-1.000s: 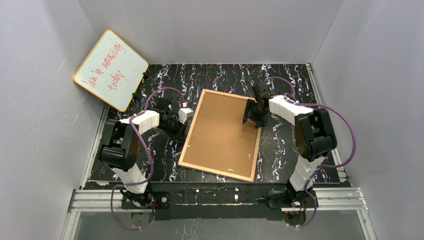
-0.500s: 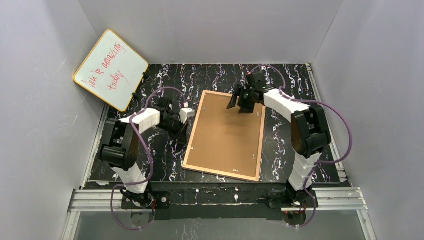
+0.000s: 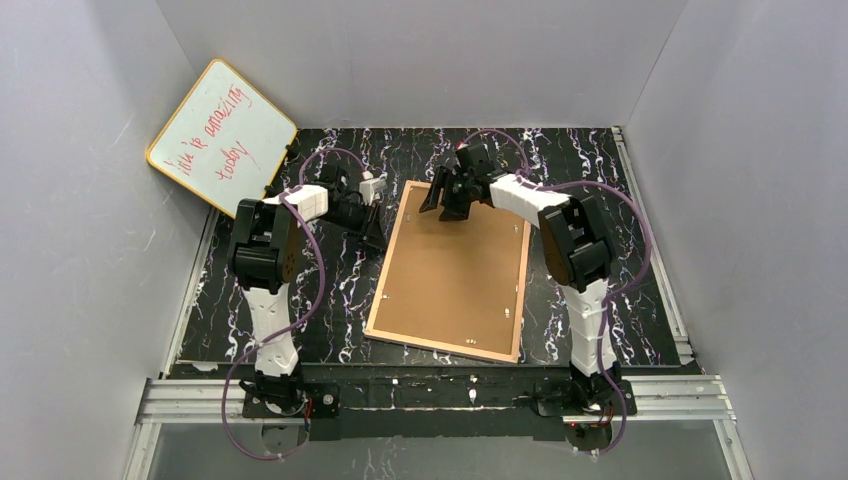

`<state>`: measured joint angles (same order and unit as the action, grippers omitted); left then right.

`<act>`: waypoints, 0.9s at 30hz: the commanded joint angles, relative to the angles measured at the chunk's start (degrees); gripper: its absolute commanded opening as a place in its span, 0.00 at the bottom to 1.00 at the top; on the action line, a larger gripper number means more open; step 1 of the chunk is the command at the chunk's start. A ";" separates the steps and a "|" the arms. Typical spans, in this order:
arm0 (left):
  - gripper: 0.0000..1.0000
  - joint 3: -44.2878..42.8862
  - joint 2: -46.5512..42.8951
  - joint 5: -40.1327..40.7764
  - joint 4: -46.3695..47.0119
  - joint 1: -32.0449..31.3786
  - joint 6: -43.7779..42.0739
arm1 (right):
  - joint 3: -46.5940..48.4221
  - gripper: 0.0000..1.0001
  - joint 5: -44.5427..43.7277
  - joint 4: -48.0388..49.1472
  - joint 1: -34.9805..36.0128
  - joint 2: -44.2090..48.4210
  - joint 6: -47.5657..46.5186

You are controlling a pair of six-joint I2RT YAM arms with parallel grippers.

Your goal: Put the photo into the frame

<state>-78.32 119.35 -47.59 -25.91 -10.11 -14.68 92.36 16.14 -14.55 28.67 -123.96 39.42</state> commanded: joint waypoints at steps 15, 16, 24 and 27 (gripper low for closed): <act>0.04 1.02 3.62 -1.29 2.54 -0.25 0.80 | 10.05 0.64 5.40 5.73 3.08 -10.40 6.04; 0.04 1.18 3.61 -0.94 2.65 -0.26 0.79 | 9.98 0.64 5.66 5.68 3.30 -10.49 6.29; 0.04 2.85 2.61 -0.62 4.10 -0.28 0.66 | 7.96 0.63 6.41 6.39 4.20 -9.47 7.14; 0.04 2.88 2.39 -0.64 4.29 -0.27 0.77 | 8.48 0.62 6.42 5.89 4.55 -9.73 7.25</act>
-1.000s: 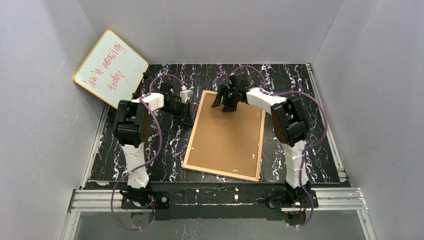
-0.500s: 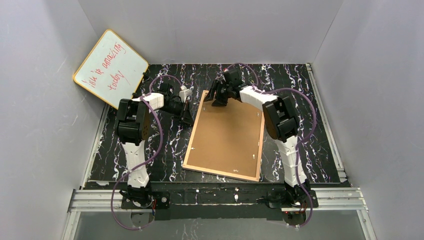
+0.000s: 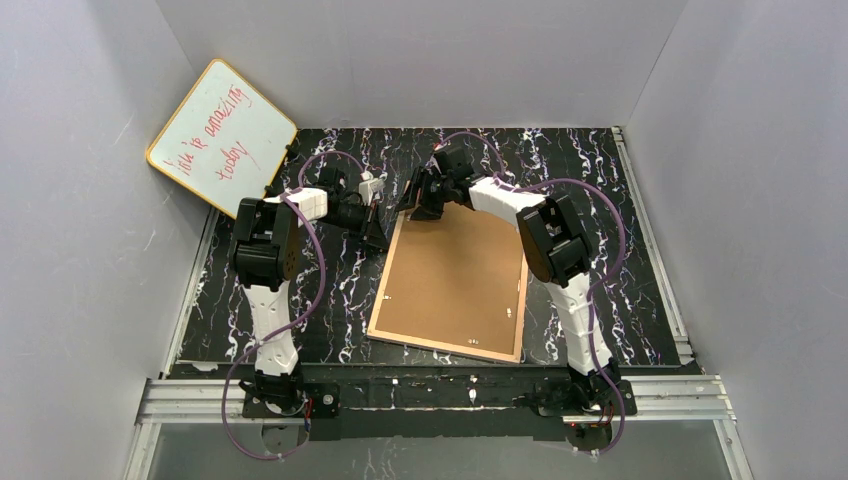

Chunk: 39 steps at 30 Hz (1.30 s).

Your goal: Put the photo into the frame

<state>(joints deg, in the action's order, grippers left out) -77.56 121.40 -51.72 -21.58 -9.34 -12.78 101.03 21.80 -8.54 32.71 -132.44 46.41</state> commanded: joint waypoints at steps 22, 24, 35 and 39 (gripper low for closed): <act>0.03 3.77 -0.03 4.58 1.46 -1.99 -1.81 | -3.11 0.57 -0.34 6.86 0.78 -1.58 6.36; 0.03 3.85 -0.03 4.64 1.43 -2.06 -1.90 | -3.94 0.57 -0.31 7.99 0.78 -1.26 7.11; 0.02 4.02 -1.11 5.82 1.24 -2.06 -2.43 | -8.76 0.55 -1.32 11.48 1.39 2.90 8.45; 0.03 2.05 -2.14 5.23 -2.61 -0.93 -3.60 | -11.40 0.59 -1.46 9.33 1.97 9.85 6.00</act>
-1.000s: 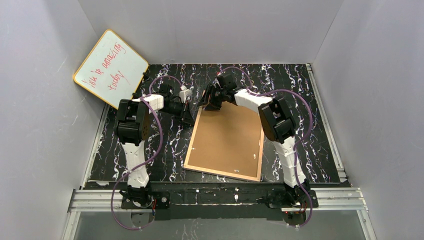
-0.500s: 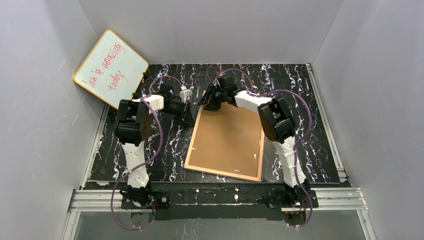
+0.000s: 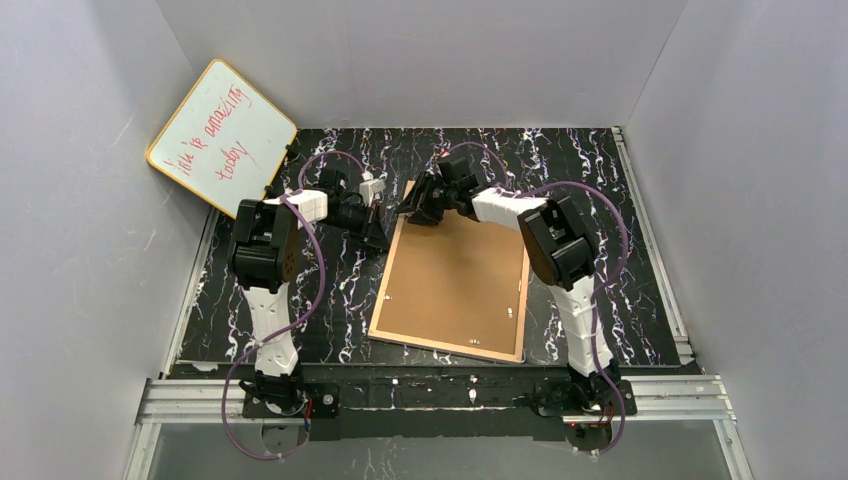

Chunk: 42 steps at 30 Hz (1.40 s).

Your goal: Put the photo into the frame

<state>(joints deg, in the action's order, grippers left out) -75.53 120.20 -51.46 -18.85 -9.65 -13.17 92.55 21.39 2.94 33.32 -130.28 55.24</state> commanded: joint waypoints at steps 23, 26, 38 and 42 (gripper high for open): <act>0.05 12.28 -14.72 10.59 -21.24 0.36 -22.82 | -35.47 0.99 -17.21 -17.61 -3.16 46.84 -7.61; 0.06 15.89 -16.70 12.00 -22.15 -0.28 -26.00 | -35.61 0.99 -21.89 -21.42 -11.57 48.75 -10.86; 0.05 23.85 -20.68 18.59 -18.93 -8.16 -30.52 | -40.05 0.99 -19.02 -13.05 -27.51 40.66 -11.29; 0.05 24.03 -20.21 19.02 -17.98 -11.23 -30.06 | -35.87 0.99 -14.30 -12.00 -27.49 33.61 -9.92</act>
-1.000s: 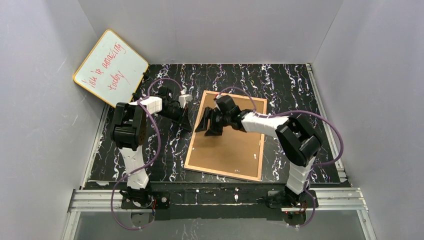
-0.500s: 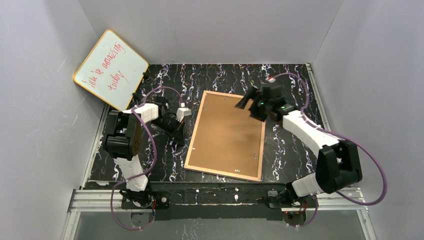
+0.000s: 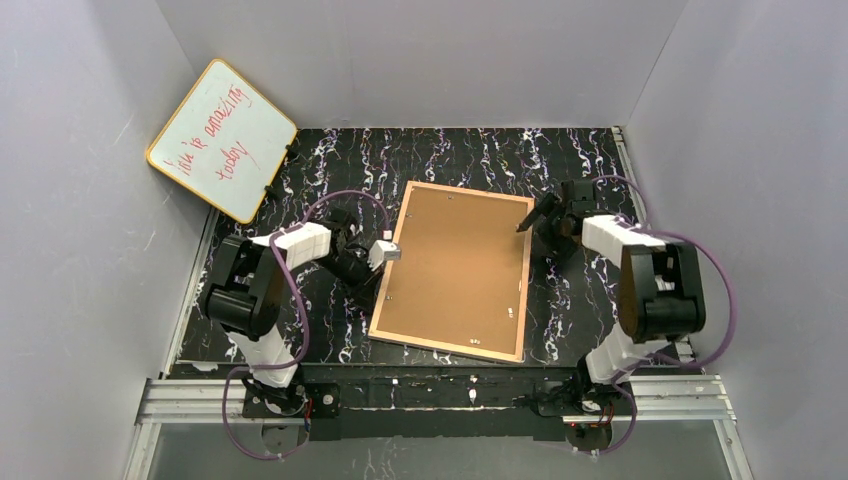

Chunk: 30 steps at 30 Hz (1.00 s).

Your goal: Put the photo into the frame

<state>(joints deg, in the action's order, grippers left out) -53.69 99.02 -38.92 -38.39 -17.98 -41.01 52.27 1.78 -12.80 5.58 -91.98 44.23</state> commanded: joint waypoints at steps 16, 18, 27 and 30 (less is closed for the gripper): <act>0.25 -9.26 9.88 0.77 7.05 -24.26 10.53 | 51.51 0.99 19.07 -7.74 18.93 -37.89 -3.11; 0.43 -10.01 8.04 -0.86 5.66 -24.20 10.46 | 52.96 0.99 15.96 -7.96 18.27 -37.00 -3.76; 0.86 -15.05 -1.41 -6.16 -17.89 -16.82 -4.47 | 46.78 0.99 3.64 -13.20 9.94 -22.58 -4.94; 0.87 -20.07 -1.43 -4.90 -22.56 -10.55 -8.02 | 39.68 0.99 -0.62 -15.44 8.92 -15.87 -4.08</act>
<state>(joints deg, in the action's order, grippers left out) -68.07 100.68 -44.80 -51.72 -35.20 -40.51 98.13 7.84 -22.63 16.51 -118.17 39.81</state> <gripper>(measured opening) 0.865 0.985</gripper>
